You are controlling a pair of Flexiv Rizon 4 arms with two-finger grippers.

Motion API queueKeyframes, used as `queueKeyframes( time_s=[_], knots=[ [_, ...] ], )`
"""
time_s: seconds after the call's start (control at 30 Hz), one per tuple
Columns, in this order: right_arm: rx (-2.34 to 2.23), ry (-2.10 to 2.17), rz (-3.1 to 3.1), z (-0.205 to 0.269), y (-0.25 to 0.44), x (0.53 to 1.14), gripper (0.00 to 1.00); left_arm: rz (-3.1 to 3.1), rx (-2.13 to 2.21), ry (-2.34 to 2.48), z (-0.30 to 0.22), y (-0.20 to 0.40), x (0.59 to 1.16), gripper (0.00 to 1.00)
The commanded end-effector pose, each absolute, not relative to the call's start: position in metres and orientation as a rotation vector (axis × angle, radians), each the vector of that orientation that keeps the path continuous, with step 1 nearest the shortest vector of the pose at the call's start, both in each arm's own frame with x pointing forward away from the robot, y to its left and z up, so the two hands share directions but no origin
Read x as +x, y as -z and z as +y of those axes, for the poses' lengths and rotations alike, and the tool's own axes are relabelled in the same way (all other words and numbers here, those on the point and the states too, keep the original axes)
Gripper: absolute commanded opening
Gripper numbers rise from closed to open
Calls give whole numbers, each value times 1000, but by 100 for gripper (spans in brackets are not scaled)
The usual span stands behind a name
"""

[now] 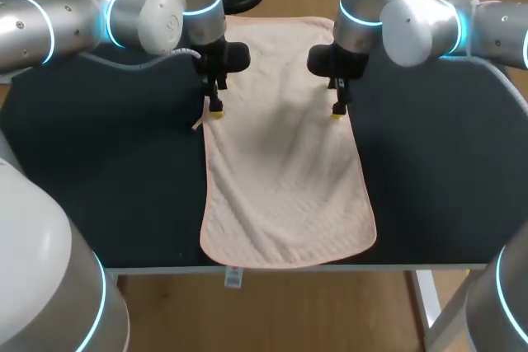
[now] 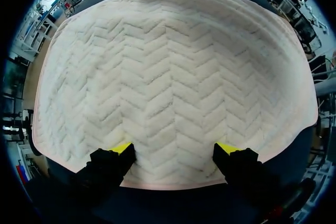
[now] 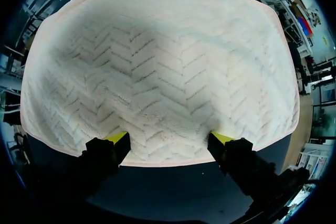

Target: Fold the towel

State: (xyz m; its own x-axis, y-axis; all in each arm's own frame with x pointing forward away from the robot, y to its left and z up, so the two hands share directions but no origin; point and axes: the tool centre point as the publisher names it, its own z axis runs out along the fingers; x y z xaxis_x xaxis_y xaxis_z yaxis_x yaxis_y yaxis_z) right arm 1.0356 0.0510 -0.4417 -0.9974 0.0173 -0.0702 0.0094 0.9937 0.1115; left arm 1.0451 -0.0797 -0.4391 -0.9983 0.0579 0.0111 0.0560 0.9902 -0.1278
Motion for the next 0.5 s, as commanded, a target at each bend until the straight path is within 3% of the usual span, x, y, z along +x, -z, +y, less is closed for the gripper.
queueKeyframes(
  time_s=[0.03, 0.07, 0.5],
  knots=[
    [17, -162, 3068, 51, 444, 1038, 5, -3109, -80, -193, -80, 446, 1048, 0],
    [18, -161, 3066, 51, 443, 1038, 0, -3112, -73, -195, -80, 447, 1048, 0],
    [42, -160, 3028, 41, 430, 1035, 0, -3147, -71, -224, -78, 432, 1042, 0]
  ],
)
